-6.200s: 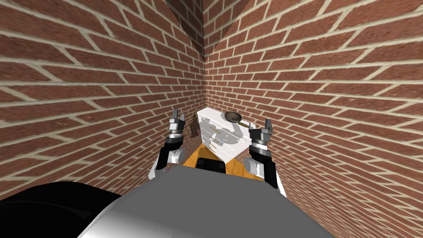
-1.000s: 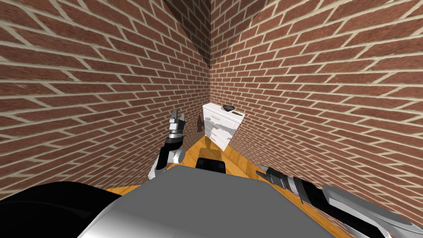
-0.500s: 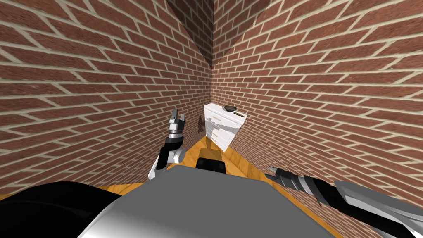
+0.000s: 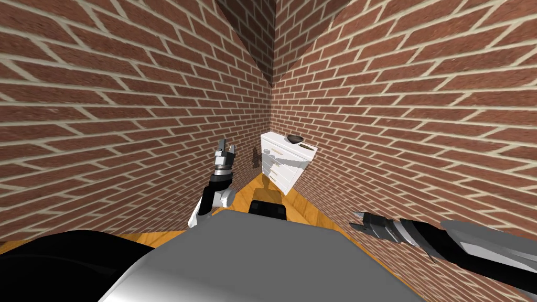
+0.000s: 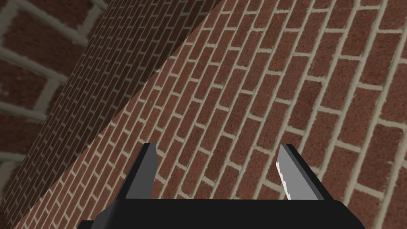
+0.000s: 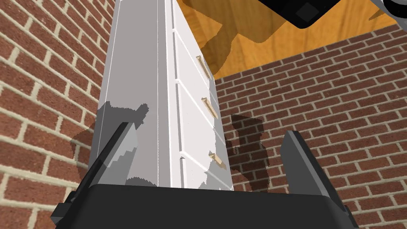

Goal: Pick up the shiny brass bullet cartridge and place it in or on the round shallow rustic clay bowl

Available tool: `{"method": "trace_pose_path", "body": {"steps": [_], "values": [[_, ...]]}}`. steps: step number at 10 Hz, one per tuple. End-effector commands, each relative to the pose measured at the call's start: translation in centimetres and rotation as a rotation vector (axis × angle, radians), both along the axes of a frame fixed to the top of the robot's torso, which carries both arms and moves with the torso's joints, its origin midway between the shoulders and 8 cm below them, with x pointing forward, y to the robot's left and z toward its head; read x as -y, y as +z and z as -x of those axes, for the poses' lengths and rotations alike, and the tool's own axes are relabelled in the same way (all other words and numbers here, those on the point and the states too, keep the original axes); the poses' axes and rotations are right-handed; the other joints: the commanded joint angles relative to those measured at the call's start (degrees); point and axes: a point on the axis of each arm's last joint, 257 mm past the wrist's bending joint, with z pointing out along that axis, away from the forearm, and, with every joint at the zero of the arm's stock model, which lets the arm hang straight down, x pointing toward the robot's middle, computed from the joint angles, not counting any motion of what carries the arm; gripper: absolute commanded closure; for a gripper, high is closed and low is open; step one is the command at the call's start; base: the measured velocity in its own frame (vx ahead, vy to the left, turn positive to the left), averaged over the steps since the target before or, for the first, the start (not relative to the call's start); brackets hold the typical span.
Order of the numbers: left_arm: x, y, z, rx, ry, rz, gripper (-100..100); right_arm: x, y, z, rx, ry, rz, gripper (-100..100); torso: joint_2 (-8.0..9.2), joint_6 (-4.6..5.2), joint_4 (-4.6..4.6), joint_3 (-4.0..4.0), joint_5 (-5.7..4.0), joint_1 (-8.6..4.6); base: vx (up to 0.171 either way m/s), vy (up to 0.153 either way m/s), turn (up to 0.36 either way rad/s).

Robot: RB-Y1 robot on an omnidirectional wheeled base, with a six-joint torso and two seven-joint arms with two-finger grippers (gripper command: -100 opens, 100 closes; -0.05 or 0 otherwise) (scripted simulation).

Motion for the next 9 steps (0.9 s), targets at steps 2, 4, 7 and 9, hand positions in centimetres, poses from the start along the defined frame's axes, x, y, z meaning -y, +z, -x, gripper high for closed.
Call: {"method": "trace_pose_path", "body": {"steps": [2,4,7,9], "values": [[0.0,0.0,0.0,0.000,0.000,0.000,0,2.4,1.8,-0.4,-0.032,0.025,0.063,-100,0.12,0.02,0.03,0.07,-0.01,-0.01,0.030,0.007,0.061],[0.0,0.0,0.0,0.000,0.000,0.000,0,4.1,3.5,-0.9,-0.055,0.042,0.112,-100,0.07,0.01,0.02,0.04,0.00,0.02,0.068,0.013,0.079],[0.0,0.0,0.0,0.000,0.000,0.000,0,6.0,6.0,-1.8,-0.081,0.069,0.178,-100,-0.13,-0.03,-0.03,-0.07,0.01,0.06,0.091,0.014,0.087],[0.0,0.0,0.0,0.000,0.000,0.000,0,7.1,7.6,-2.5,-0.097,0.075,0.212,-100,0.05,0.03,0.01,0.02,-0.01,0.04,0.055,0.015,0.064]]}}
